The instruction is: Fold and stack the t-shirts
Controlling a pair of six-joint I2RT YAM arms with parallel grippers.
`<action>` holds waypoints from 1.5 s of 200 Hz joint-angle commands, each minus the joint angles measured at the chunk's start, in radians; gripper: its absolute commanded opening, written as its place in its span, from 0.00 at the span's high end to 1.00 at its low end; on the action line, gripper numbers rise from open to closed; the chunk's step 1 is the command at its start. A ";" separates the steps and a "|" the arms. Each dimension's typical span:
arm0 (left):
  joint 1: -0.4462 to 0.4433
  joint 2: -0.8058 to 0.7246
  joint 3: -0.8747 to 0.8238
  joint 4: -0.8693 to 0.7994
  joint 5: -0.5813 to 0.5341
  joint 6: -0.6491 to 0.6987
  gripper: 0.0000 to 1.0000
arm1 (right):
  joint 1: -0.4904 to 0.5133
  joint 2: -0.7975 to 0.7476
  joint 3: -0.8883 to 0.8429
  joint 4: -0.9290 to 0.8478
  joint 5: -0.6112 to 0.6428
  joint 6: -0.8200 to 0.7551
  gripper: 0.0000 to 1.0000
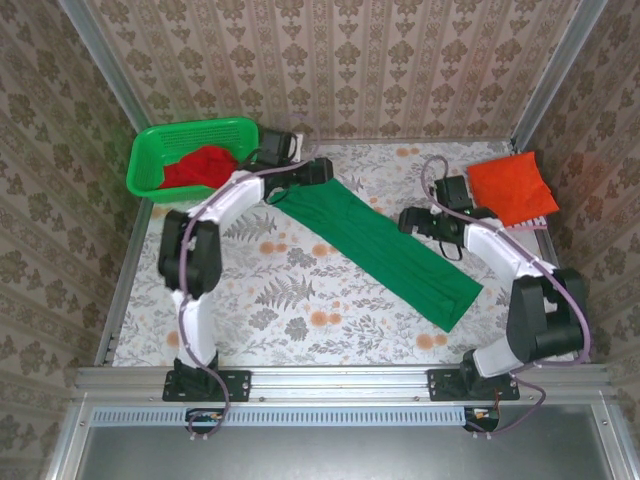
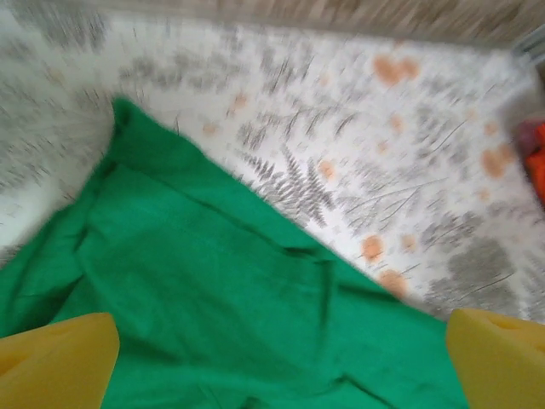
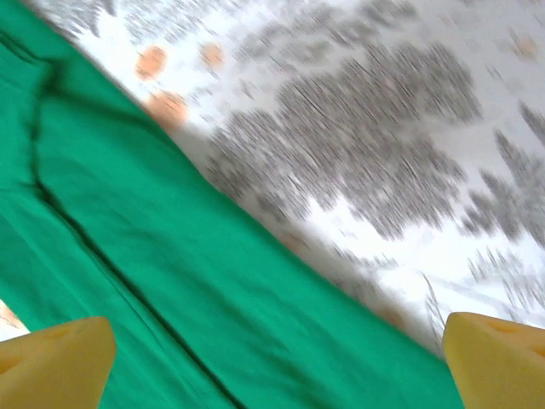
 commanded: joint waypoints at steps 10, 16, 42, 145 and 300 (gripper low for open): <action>-0.069 -0.220 -0.273 0.173 -0.180 0.001 0.00 | 0.076 0.190 0.196 0.028 -0.029 -0.079 0.02; -0.086 -0.258 -0.325 0.181 -0.203 0.009 0.00 | 0.096 0.234 0.242 0.020 -0.032 -0.084 0.05; -0.139 -0.405 -0.545 0.218 -0.278 0.017 0.00 | 0.177 0.417 0.435 0.004 -0.071 -0.072 0.19; -0.172 -0.616 -0.808 0.288 -0.295 0.090 0.00 | 0.255 0.885 0.898 -0.083 -0.171 0.180 0.39; -0.394 -0.216 -0.561 0.523 0.066 0.464 0.00 | -0.025 0.833 0.949 -0.146 -0.209 0.228 0.27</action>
